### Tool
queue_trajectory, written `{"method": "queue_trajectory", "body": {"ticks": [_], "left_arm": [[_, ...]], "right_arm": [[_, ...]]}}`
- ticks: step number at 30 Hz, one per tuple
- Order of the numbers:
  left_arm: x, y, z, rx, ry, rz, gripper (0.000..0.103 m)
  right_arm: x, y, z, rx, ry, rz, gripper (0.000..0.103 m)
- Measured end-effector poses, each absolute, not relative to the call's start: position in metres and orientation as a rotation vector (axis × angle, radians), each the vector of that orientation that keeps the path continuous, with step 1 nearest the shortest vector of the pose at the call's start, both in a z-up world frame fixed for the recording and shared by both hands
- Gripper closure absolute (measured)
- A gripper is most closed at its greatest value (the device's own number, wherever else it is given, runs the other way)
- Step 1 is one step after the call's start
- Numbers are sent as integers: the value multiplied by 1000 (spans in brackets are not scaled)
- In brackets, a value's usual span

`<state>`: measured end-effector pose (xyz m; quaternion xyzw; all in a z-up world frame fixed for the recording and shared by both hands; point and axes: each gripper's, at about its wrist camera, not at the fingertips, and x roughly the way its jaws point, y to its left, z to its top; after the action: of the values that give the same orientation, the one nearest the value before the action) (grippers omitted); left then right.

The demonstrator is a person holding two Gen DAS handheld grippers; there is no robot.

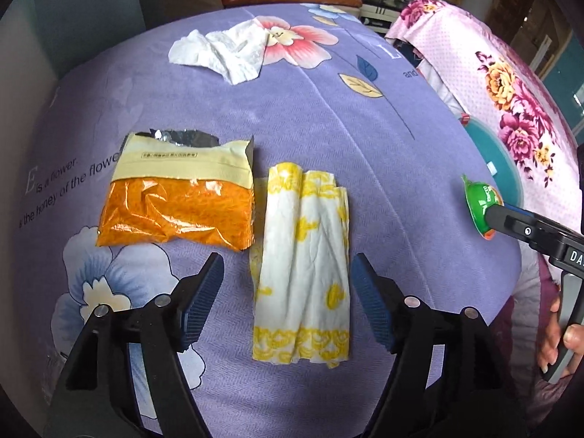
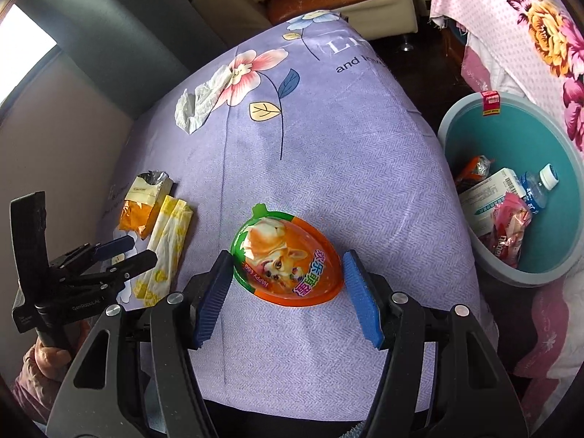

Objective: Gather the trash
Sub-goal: 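Grasp the yellow-patterned tissue with the left tool while the right tool grasps the orange candy packet, then carry both items over the wastebasket and open both tools to drop them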

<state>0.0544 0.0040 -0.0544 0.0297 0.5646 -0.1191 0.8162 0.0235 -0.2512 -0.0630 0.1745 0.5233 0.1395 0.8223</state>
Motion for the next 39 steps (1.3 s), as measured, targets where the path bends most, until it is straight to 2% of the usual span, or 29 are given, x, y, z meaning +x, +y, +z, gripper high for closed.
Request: {"method": "queue_trajectory", "body": {"ticks": [8, 10, 11, 14, 23, 39], "left_arm": [[48, -16, -72, 109, 1230, -288, 30], [44, -23, -73, 168, 1208, -263, 39], [43, -25, -72, 189, 1195, -260, 48], [43, -27, -68, 195, 1185, -228, 95], [51, -62, -39, 190, 1129, -265, 95], [73, -238, -28, 288, 1096, -514, 95]], "right_arm": [[23, -248, -58, 359, 1109, 296, 43], [23, -250, -56, 363, 1103, 292, 43], [23, -251, -56, 366, 1101, 290, 43], [23, -254, -56, 373, 1095, 285, 43], [23, -280, -52, 408, 1052, 243, 43], [10, -426, -33, 546, 914, -14, 43]]}}
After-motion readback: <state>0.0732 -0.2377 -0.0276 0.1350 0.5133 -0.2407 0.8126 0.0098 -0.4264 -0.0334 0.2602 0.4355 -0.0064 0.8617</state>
